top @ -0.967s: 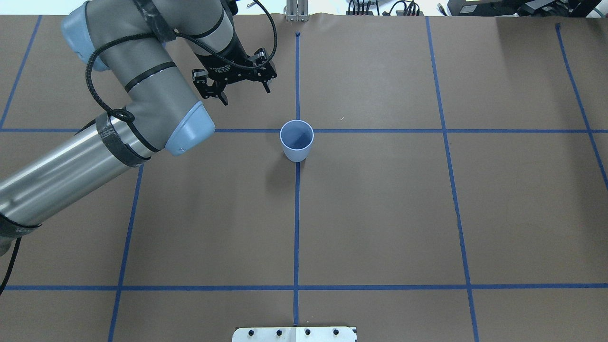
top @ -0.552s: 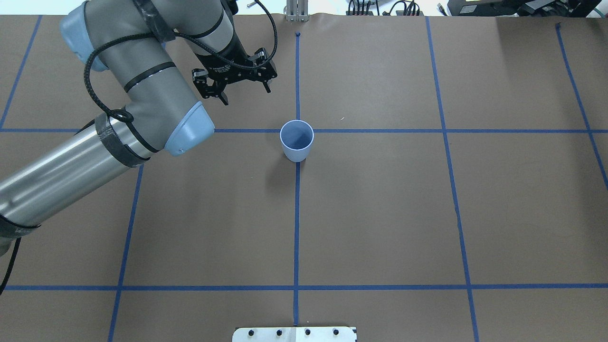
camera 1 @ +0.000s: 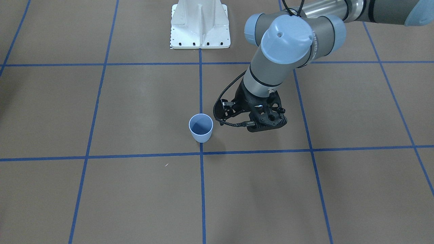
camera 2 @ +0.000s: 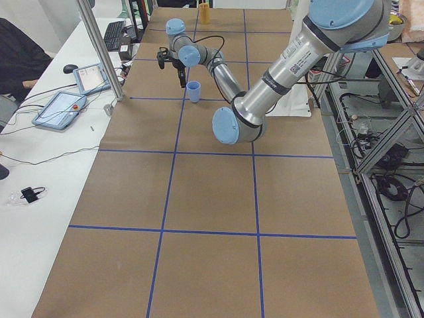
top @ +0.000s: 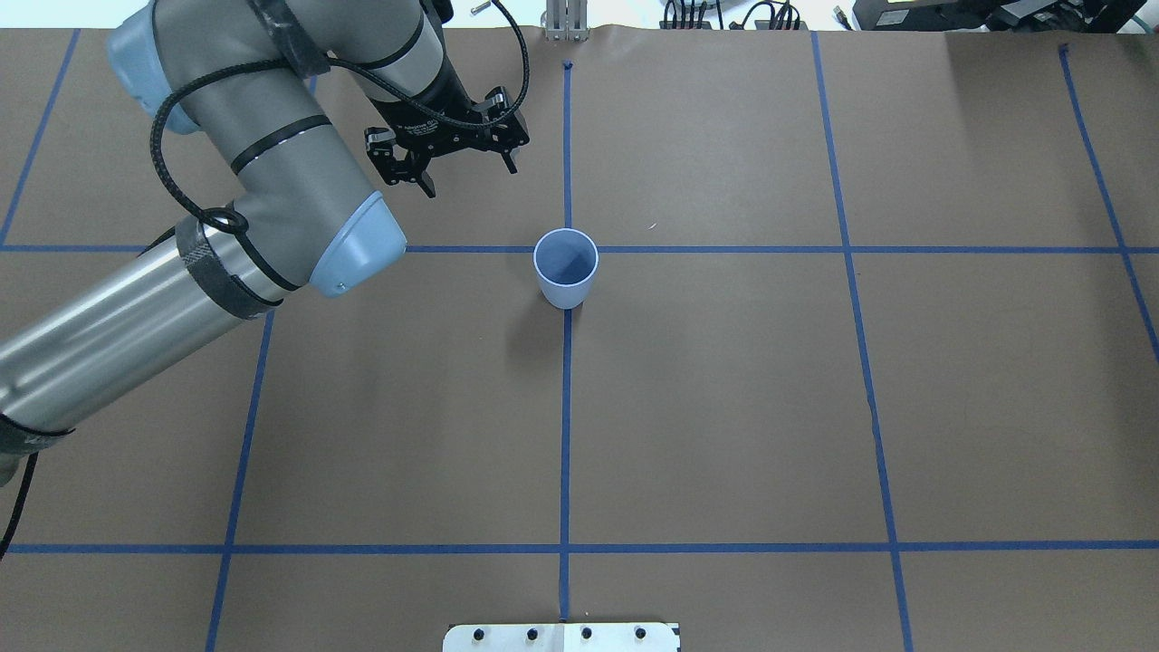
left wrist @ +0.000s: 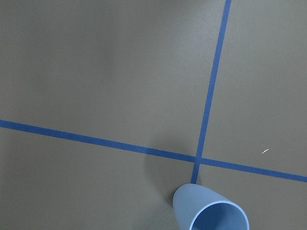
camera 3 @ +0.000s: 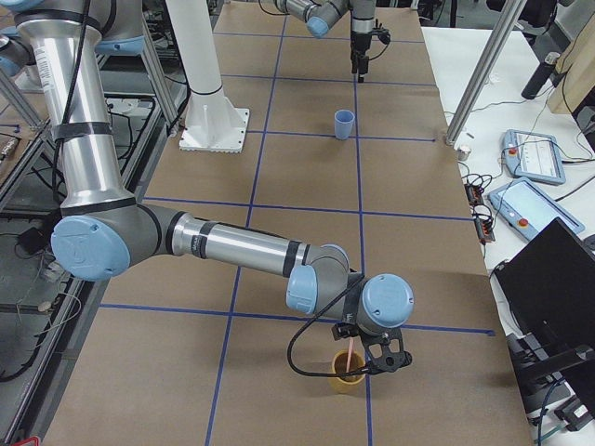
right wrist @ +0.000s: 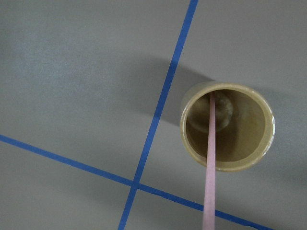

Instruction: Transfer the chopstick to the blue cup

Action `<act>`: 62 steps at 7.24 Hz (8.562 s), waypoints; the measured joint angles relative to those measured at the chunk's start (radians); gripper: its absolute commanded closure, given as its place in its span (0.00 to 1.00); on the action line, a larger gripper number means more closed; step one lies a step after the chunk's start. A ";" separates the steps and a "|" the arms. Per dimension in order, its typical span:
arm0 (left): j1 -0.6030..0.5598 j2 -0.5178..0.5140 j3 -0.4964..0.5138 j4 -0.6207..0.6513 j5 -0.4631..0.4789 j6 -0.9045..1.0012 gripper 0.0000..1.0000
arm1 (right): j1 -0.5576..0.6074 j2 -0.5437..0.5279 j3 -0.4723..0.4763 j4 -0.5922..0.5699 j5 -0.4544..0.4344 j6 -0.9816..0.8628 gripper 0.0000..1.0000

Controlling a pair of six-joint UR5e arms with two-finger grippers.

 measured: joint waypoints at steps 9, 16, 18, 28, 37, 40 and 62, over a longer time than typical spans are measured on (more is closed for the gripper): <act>-0.008 0.043 -0.040 0.001 -0.001 0.002 0.02 | -0.021 -0.001 -0.024 0.043 0.050 0.014 0.72; -0.006 0.037 -0.042 0.001 -0.001 0.001 0.02 | -0.023 -0.021 -0.022 0.050 0.042 0.010 0.69; -0.006 0.036 -0.042 0.002 -0.001 0.000 0.02 | -0.023 -0.022 -0.022 0.051 0.038 0.010 0.69; -0.004 0.032 -0.039 0.000 -0.001 0.001 0.02 | -0.022 -0.022 -0.020 0.051 -0.020 0.010 0.95; -0.003 0.016 -0.037 0.001 -0.001 0.002 0.02 | 0.032 -0.056 -0.020 0.044 -0.024 0.014 1.00; -0.003 0.014 -0.034 0.000 -0.001 0.002 0.02 | 0.073 -0.055 -0.017 0.041 -0.026 0.014 1.00; -0.310 0.167 -0.046 -0.005 -0.197 0.281 0.02 | -0.381 0.500 0.593 -0.313 0.027 0.389 1.00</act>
